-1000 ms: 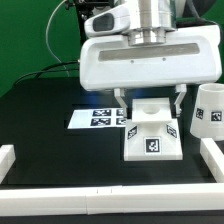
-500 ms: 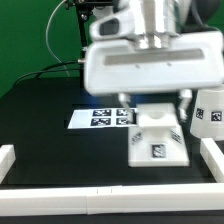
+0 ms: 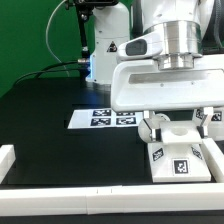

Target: Assemble lamp

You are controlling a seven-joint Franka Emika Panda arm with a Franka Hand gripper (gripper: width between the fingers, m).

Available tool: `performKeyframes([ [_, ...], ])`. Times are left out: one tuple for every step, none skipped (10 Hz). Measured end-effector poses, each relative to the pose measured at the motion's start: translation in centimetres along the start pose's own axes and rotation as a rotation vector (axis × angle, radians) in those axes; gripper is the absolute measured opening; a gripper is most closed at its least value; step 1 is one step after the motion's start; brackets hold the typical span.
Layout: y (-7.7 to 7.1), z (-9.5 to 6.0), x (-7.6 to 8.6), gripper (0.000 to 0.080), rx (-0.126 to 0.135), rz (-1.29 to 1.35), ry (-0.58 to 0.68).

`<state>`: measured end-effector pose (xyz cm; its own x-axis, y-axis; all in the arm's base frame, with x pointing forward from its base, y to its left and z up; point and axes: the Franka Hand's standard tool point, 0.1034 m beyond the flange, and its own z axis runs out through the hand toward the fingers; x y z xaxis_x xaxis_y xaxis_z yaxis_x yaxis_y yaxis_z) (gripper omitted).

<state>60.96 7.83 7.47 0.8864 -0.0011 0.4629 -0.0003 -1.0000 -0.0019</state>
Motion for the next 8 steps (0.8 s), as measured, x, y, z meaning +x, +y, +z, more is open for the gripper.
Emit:
performKeyframes([
  [0.0,0.1,-0.1,0.0530,0.000,0.000,-0.001],
  [0.0,0.3,-0.3,0.0530,-0.002,-0.001,-0.003],
  [0.0,1.3,-0.5,0.0530,-0.005,-0.005,-0.006],
  [-0.1,1.9,-0.3,0.0530,-0.006,-0.008,-0.004],
  [-0.2,2.2,-0.2,0.0530,-0.006,-0.009,-0.003],
  [-0.2,2.5,0.0,0.0530,-0.008,-0.011,0.014],
  [-0.4,2.7,0.2,0.0530,-0.007,-0.012,0.030],
  [-0.7,2.8,0.4,0.0530,-0.007,-0.005,0.051],
])
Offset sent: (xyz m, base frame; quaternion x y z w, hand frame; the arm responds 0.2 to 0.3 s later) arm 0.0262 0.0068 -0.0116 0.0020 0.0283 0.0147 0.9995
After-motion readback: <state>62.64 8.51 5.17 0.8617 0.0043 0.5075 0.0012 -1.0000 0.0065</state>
